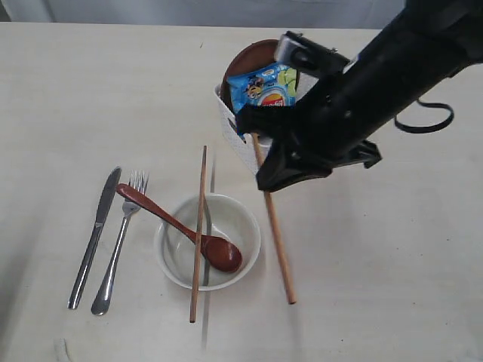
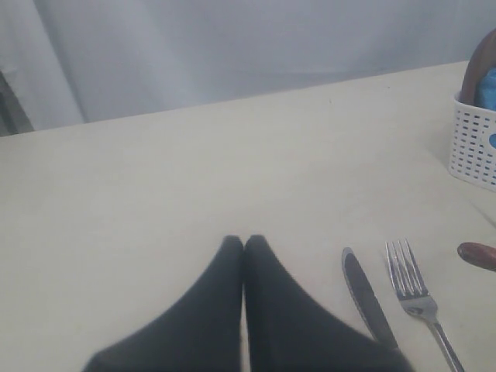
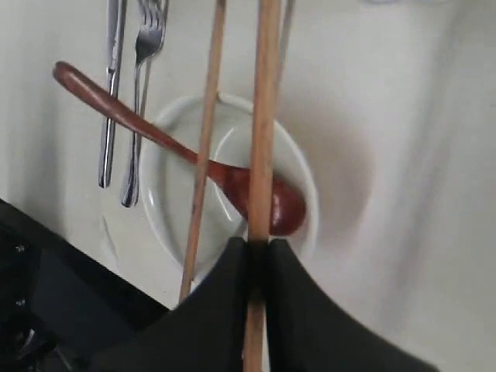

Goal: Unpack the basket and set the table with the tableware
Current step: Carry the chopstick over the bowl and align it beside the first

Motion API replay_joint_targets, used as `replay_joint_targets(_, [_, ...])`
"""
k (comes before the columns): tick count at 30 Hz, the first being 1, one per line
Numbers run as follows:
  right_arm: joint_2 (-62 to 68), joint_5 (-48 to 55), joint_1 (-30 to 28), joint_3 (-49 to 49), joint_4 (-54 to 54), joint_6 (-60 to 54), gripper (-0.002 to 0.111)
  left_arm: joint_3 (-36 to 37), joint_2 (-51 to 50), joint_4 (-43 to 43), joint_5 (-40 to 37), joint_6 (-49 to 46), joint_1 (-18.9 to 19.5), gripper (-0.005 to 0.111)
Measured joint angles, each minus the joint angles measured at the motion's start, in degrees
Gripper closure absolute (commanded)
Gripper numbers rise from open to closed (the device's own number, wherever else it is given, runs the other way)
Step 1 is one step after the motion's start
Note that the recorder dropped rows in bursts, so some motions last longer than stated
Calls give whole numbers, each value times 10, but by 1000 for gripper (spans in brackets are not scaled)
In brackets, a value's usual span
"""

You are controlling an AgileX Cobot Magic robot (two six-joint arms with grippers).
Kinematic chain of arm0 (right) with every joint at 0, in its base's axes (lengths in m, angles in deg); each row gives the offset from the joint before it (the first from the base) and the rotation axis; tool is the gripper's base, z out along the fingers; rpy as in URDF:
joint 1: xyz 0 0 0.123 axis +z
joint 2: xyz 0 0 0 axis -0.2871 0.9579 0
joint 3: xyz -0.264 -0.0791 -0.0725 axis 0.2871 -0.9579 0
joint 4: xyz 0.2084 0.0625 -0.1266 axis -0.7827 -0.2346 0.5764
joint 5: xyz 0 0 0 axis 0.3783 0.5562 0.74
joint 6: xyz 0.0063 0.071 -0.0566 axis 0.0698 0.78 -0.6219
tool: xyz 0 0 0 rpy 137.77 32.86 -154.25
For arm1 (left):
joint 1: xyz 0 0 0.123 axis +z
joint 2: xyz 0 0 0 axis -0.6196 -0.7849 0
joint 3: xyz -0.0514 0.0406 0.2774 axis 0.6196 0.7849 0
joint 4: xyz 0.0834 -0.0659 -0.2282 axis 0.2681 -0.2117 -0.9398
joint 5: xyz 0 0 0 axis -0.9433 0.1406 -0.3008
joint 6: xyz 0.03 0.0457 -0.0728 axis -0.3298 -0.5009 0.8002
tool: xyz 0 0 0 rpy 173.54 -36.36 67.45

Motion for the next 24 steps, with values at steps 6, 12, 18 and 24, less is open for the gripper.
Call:
replay_joint_targets(6, [21,-99,77,-6,-59,4,109,0,0,0,0,0,0,107])
replay_joint_targets(12, [77,-128,83,-6,-110,6,109,0,0,0,0,0,0,107])
replay_joint_targets(18, [103,-169,83,-8,-113,15,109,0,0,0,0,0,0,107])
replay_joint_targets(24, [109,-191,83,-8,-117,23,109,0,0,0,0,0,0,107])
